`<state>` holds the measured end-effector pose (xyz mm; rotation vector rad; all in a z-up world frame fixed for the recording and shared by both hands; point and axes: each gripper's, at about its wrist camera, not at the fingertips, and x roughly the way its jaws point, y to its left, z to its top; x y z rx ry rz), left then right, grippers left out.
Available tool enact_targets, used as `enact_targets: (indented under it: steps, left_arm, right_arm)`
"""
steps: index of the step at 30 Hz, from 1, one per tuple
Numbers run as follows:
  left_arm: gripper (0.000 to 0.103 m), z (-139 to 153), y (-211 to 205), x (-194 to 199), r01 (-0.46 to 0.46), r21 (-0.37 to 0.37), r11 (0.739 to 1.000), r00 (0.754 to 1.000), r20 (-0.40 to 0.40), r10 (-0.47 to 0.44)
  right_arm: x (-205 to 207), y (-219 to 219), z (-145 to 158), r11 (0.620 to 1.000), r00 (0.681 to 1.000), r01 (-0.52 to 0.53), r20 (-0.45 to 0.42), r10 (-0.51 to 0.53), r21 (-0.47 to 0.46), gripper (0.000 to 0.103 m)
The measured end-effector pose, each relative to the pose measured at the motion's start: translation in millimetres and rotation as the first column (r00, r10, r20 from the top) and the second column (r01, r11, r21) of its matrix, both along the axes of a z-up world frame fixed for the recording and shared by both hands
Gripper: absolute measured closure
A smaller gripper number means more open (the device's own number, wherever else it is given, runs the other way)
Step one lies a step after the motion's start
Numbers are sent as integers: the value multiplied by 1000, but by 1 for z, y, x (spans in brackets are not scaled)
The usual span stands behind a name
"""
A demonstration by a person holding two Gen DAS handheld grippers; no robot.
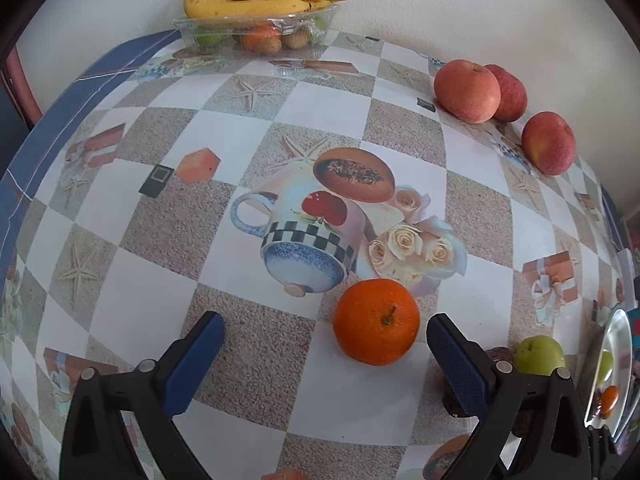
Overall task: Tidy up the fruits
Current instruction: 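Move both open tools back toward the remaining fruits, then grasp a dark date with the right tool while the left tool grasps a tangerine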
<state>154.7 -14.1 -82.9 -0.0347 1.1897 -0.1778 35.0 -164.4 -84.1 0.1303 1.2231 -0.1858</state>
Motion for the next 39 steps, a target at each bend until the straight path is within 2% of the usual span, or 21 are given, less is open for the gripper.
enact_targets:
  steps: [6,10,15,18,21,25,27,29,31,33,35,39]
  left_arm:
    - [0,-7,-7,-2,8,111,994,1000,8,-9]
    - [0,-6,-5,-5,-10,104,994,1000,28,8]
    - [0,-5,-6,-6,-2,106,994,1000,30,-1]
    - [0,-4,-6,0,22,92,996,1000,-5,-21]
    - [2,0,-4,2,29,26,999,999,-21,-28]
    - [22,8,-4,3,38,-31,999,998,-39,-40]
    - [29,12,-4,2,44,-55,997,998,-42,-47]
    - [46,18,-6,0,58,-65,996,998,-33,-60]
    - [59,23,-10,-1,77,-74,994,996,-29,-79]
    - [61,27,-14,-1,91,-64,994,995,-24,-93]
    - [62,30,-17,-1,105,-58,993,994,-17,-106]
    - [62,40,-18,-5,110,-61,992,994,-1,-110]
  right_arm:
    - [-1,-1,-1,1000,1000,7,4,-7,10,5]
    - [-2,0,-3,1000,1000,8,13,-8,13,1]
    - [-12,6,-5,1000,998,31,47,-31,-4,0]
    - [-16,9,-6,999,998,31,61,-31,-9,0]
    - [-15,10,-6,999,999,32,37,-32,-4,0]
    - [-7,8,-3,1000,1000,23,2,-23,4,0]
    - [-5,13,-1,1000,1000,-5,3,5,1,5]
    - [-5,19,3,999,999,-36,12,36,-3,20]
    - [-4,23,7,999,999,-52,13,52,-3,29]
    - [-4,25,10,998,998,-56,17,56,-6,43]
    - [-5,26,12,998,998,-64,22,64,9,62]
    - [-7,18,21,995,997,-43,61,38,92,62]
